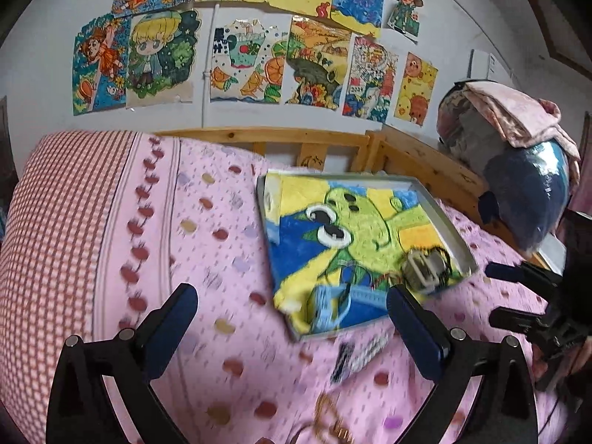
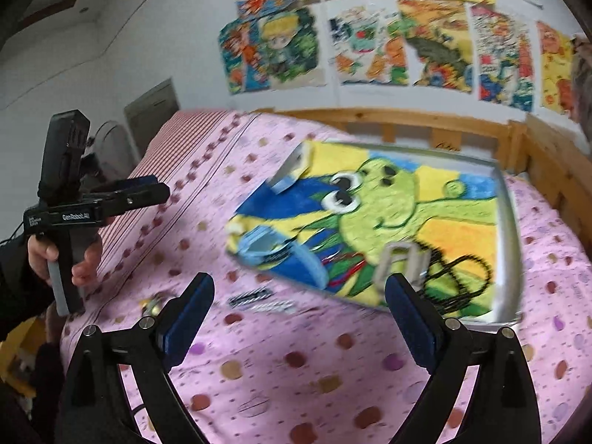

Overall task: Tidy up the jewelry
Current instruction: 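Move both open tools to the brown cord bracelet with yellow bead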

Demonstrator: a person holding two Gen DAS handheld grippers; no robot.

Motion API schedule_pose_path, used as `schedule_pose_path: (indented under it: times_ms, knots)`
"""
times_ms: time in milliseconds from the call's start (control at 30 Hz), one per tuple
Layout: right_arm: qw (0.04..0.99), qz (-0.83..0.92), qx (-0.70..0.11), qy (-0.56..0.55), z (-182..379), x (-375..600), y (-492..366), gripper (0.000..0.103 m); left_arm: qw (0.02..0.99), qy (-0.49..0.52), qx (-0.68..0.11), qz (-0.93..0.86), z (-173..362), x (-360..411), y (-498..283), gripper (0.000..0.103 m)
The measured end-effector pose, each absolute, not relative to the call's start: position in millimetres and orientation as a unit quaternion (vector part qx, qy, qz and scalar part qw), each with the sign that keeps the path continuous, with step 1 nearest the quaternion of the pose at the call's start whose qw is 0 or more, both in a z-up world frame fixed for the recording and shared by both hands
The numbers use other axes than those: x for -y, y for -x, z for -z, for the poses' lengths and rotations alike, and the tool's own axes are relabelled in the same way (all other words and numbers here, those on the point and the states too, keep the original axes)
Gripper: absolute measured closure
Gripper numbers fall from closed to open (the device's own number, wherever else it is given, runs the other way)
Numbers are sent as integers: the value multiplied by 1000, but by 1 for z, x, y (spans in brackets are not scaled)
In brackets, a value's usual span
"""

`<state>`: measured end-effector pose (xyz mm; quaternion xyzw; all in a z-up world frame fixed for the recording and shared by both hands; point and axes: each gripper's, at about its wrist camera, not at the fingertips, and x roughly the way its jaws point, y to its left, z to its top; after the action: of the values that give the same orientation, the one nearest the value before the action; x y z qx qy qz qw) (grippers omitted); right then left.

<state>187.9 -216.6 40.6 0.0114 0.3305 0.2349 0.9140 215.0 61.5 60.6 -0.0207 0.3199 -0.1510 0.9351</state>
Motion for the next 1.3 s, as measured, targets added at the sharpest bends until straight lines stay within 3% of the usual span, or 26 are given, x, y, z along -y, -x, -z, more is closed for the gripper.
schedule_pose_path:
  times_ms: [767,833,900,1033,1200,1300]
  knots:
    - [858,-321,-401,33,-14,180,-173,13,885,-4,-394,248,-1,-96,-146,0]
    - [852,-325,-410,29,-11,176,-176,26,880,-8,-396,262,0,-93,-146,3]
    - [840,-331,-429,17,-8,168,-183,36,873,-8,-403,276,2,-92,-148,11]
    - [818,-342,-462,-11,2,153,-197,50,859,-1,-419,295,8,-87,-153,37]
    - [793,-351,-496,-43,14,135,-210,58,851,-22,-422,311,10,-77,-158,40]
    - [780,-355,-512,-61,19,126,-218,66,844,-32,-431,318,12,-72,-164,50]
